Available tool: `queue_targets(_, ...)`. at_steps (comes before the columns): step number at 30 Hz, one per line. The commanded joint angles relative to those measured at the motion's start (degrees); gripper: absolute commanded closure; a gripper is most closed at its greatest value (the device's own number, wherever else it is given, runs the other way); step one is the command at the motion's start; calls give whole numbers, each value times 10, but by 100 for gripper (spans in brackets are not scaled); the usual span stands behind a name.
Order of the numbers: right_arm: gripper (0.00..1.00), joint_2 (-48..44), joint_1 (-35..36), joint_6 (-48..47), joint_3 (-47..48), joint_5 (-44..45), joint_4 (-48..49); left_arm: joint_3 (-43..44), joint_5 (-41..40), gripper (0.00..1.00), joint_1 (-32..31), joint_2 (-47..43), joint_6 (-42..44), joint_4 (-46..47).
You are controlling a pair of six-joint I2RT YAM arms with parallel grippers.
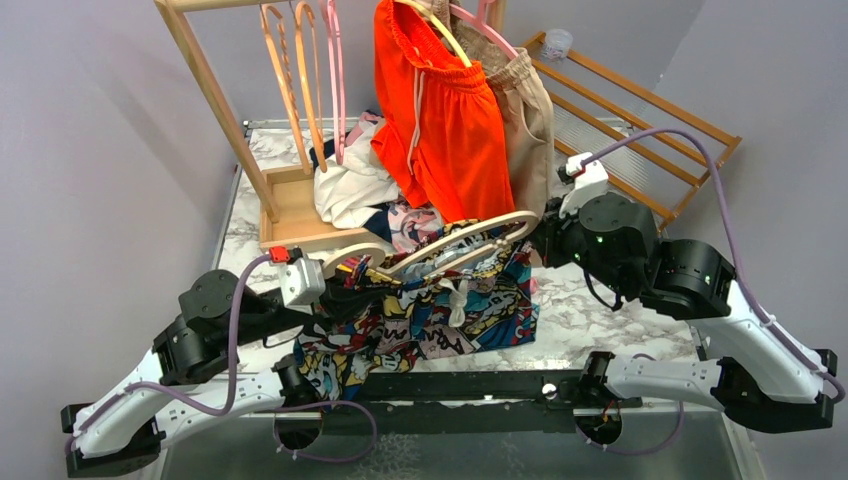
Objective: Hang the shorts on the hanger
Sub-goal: Hang the shorts on the hanger.
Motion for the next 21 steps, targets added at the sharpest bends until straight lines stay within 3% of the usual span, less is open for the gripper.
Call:
queue_targets(1, 99, -1, 0, 13, 26, 35, -26, 22, 14, 100, 1, -5, -2, -19)
queue_targets(21, 99, 23, 0, 18, 65, 30, -83, -7, -42, 100, 1, 6, 38, -109)
